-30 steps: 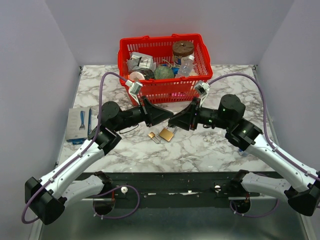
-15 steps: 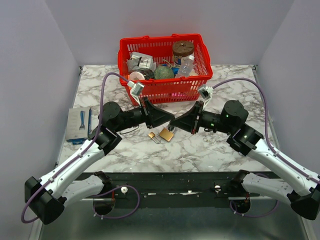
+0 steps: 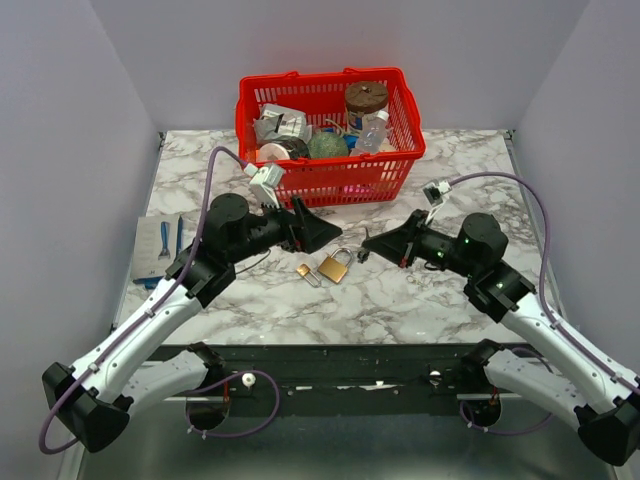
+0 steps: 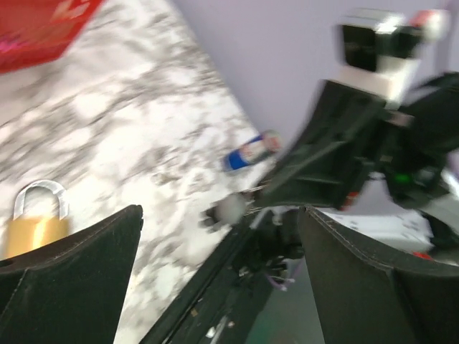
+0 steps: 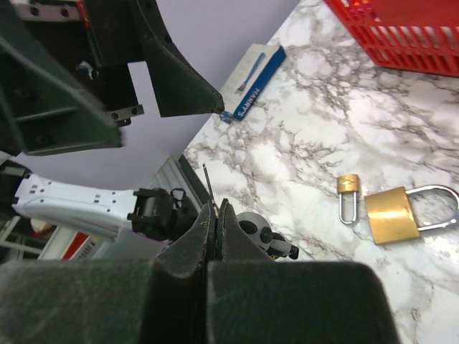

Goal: Unlock with the key

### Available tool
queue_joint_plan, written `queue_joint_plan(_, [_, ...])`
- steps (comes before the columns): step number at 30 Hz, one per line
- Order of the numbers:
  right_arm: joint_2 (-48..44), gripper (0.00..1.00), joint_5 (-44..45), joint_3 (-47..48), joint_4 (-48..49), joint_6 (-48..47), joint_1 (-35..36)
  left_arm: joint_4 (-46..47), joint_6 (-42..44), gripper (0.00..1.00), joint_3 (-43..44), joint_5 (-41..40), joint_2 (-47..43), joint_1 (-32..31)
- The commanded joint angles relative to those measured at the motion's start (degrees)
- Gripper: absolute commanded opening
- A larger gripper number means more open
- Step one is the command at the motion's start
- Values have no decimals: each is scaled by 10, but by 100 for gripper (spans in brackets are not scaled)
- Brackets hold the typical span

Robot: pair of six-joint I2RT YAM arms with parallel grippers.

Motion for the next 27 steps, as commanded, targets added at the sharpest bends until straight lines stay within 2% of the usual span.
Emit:
queue_joint_plan(1, [-42,1,34,-30,-20,18,-26,-201,44,97,-4,-160,10,16])
queue_joint_plan(6, [-51,1,46,-40,-43,14,-31,-221,127,95,-27,-160,56,16])
queue_joint_plan(9, [-46,1,43,-39,-45,14,-31,-205,169,92,-40,-125,98,16])
queue_joint_plan(13, [-46,1,39,-38,-46,13,-31,-210,229,83,-32,-138,175,17])
queue_joint_plan(16, [-50,1,42,-38,-47,13,-31,-221,247,74,-14,-173,225,18])
queue_joint_plan(27, [-53,1,45,-38,-55,9,-31,-227,327,66,38,-183,381,20])
